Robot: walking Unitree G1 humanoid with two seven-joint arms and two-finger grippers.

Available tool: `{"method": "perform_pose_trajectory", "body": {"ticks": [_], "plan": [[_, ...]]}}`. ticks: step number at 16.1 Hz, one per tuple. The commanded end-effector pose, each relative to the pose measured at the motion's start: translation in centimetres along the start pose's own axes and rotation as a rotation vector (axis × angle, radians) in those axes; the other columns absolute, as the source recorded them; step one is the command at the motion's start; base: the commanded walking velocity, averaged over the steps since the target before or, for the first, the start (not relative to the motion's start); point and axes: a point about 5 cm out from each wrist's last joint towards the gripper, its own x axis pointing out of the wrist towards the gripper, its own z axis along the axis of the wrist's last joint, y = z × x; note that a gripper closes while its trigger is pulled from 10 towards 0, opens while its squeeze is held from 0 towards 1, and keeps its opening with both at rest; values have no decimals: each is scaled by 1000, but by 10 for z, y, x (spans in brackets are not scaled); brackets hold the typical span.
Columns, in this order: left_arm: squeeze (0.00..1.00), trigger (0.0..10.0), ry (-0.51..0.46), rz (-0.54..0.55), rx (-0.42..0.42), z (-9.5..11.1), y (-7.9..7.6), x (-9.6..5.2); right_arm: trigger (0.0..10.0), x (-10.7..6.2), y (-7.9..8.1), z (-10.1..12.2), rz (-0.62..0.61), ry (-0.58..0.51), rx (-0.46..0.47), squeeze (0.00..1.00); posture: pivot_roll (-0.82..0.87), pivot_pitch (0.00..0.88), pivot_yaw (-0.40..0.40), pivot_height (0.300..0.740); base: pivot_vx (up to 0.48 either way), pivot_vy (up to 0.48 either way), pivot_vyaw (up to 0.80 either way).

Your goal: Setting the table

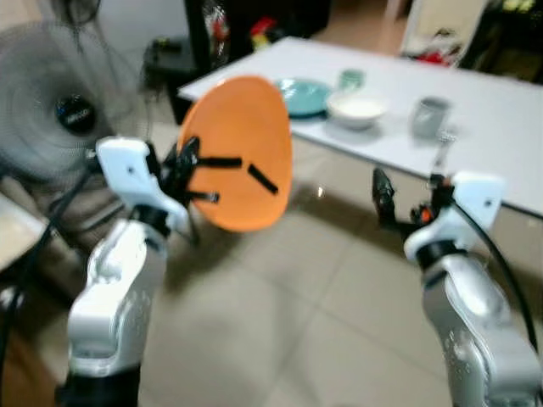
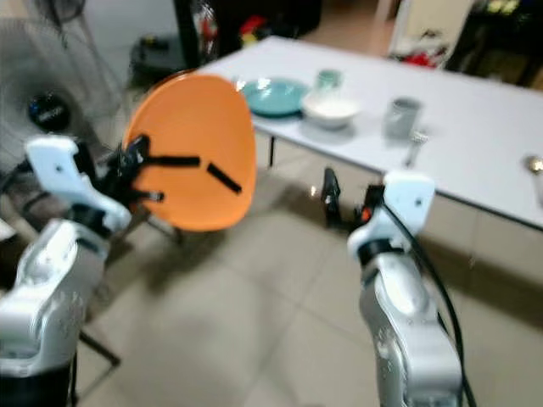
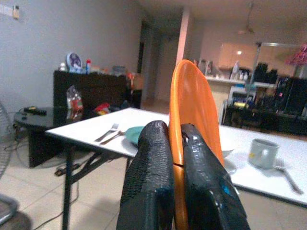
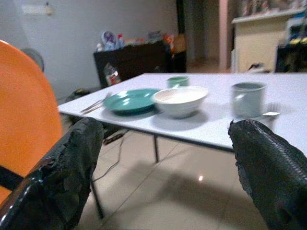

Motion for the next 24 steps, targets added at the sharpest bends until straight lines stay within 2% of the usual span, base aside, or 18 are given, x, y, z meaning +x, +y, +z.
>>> {"method": "perform_pose_trajectory", "body": {"ticks": [1,3,5,9,14,20,24], "plan": [[0,10000,-11,-11,10,5,-2,1,10000,0,-1,2,-9,-1,0,0,-73,0,61,740,0,450,0],[0,10000,5,5,35,2,0,-1,10000,0,-1,2,-11,2,1,0,-73,0,61,740,0,0,0],[0,10000,9,20,11,1,1,-3,10000,0,-1,2,-7,-2,-3,0,-76,0,60,740,0,0,-363],[0,10000,1,27,27,-2,2,-3,10000,0,-2,0,-5,28,-4,0,-79,0,55,740,0,0,-316],[0,10000,19,57,23,-7,8,-7,10000,1,-3,0,-1,29,-16,0,-75,0,37,740,334,0,-800],[0,10000,31,36,13,-11,1,-9,10000,6,-5,2,20,21,-36,0,-62,0,3,740,356,0,-789],[0,10000,13,59,5,-11,3,-5,10000,9,-1,6,55,0,-37,0,-63,0,-2,740,355,0,0]]}}
